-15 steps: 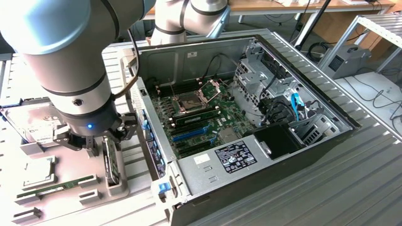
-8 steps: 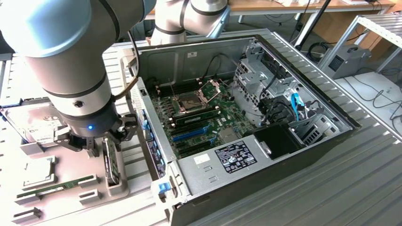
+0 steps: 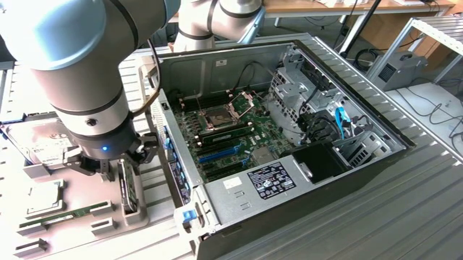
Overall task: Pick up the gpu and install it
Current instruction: 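Pick up the gpu and move the gpu toward the slot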
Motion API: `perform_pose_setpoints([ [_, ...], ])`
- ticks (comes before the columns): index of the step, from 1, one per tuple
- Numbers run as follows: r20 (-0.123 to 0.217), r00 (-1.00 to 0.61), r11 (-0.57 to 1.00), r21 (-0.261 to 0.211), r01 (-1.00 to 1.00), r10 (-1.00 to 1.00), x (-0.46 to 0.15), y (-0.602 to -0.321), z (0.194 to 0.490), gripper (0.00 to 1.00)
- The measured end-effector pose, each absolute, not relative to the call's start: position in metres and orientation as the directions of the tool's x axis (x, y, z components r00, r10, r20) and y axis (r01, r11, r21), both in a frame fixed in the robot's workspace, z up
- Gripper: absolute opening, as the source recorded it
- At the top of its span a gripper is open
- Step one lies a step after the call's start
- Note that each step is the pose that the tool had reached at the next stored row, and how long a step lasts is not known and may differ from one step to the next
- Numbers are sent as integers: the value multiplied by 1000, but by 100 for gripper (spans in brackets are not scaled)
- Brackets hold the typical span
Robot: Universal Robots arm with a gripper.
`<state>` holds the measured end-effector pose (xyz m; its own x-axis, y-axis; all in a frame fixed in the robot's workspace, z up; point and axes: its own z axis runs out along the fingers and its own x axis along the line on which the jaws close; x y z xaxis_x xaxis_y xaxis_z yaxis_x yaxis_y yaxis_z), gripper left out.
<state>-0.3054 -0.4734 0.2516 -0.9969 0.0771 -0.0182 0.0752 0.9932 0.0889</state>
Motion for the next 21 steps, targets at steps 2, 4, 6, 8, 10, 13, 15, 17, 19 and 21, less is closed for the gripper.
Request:
perform_pose_setpoints([
  [2, -18, -997, 993, 89, 75, 77, -305, -473, 250, 48],
  [4, -18, -997, 993, 89, 75, 77, -305, -473, 249, 48],
  [6, -18, -997, 993, 89, 75, 77, -305, -473, 248, 48],
  [8, -18, -997, 993, 89, 75, 77, -305, -473, 248, 48],
  [10, -18, -997, 993, 89, 75, 77, -305, -473, 248, 48],
  [13, -18, -997, 993, 89, 75, 77, -305, -473, 248, 48],
  [15, -18, -997, 993, 89, 75, 77, -305, -473, 248, 48],
  [17, -18, -997, 993, 89, 75, 77, -305, -473, 247, 48],
  [19, -18, -997, 993, 89, 75, 77, -305, -470, 247, 48],
  [21, -18, -997, 993, 89, 75, 77, -305, -464, 247, 48],
])
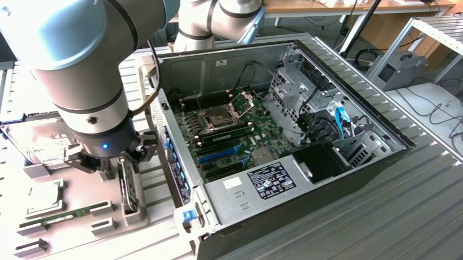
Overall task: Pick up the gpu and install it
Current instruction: 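Pick up the gpu and move the gpu toward the slot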
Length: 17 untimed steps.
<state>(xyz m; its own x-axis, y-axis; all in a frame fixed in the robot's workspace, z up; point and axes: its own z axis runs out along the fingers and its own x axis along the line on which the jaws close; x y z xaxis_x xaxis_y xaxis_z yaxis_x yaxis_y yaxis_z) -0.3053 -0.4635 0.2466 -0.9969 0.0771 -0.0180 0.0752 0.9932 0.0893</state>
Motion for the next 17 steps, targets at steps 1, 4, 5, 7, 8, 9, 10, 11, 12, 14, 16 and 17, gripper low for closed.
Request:
perform_pose_setpoints([
  [1, -18, -997, 993, 89, 75, 77, -305, -462, 246, 48],
  [4, -18, -997, 993, 89, 75, 77, -305, -461, 245, 48],
  [5, -18, -997, 993, 89, 75, 77, -305, -461, 245, 48],
  [7, -18, -997, 993, 89, 75, 77, -305, -461, 244, 48],
  [8, -18, -997, 993, 89, 75, 77, -305, -461, 244, 48],
  [9, -18, -997, 993, 89, 75, 77, -305, -461, 244, 48],
  [10, -18, -997, 993, 89, 75, 77, -305, -461, 244, 48],
  [11, -18, -997, 993, 89, 75, 77, -305, -461, 244, 48],
  [12, -18, -997, 993, 89, 75, 77, -305, -461, 244, 48],
  [14, -18, -997, 993, 90, 75, 77, -305, -461, 244, 47],
  [16, -18, -997, 993, 90, 75, 77, -305, -461, 244, 40],
  [17, -18, -997, 993, 91, 75, 77, -305, -461, 244, 34],
])
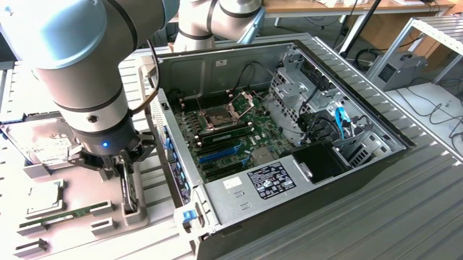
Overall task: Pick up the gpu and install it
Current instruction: 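Pick up the gpu and move the gpu toward the slot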
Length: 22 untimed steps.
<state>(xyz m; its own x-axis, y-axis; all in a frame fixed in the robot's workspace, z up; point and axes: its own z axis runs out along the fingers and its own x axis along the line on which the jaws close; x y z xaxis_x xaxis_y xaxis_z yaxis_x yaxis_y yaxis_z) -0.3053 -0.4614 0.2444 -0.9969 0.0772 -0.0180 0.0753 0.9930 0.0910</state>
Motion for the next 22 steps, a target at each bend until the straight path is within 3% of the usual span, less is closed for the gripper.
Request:
perform_pose_setpoints([
  [2, -18, -997, 993, 92, 75, 77, -305, -461, 244, 26],
  [22, -18, -997, 992, 97, 75, 77, -305, -460, 248, 26],
])
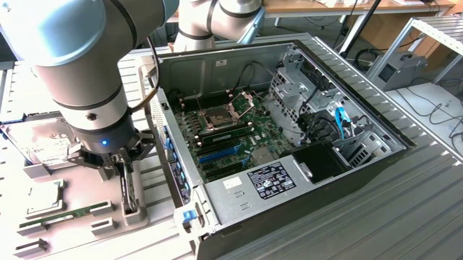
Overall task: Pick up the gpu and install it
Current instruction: 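Pick up the gpu and move the gpu toward the slot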
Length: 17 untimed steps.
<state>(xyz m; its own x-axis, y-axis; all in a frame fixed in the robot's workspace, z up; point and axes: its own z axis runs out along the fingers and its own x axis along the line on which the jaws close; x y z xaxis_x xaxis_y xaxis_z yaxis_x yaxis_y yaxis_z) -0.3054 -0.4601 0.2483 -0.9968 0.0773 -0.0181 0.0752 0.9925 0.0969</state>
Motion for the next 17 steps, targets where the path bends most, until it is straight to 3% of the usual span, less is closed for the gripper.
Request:
perform_pose_setpoints([
  [17, -20, -997, 992, 97, 75, 77, -305, -458, 274, 26],
])
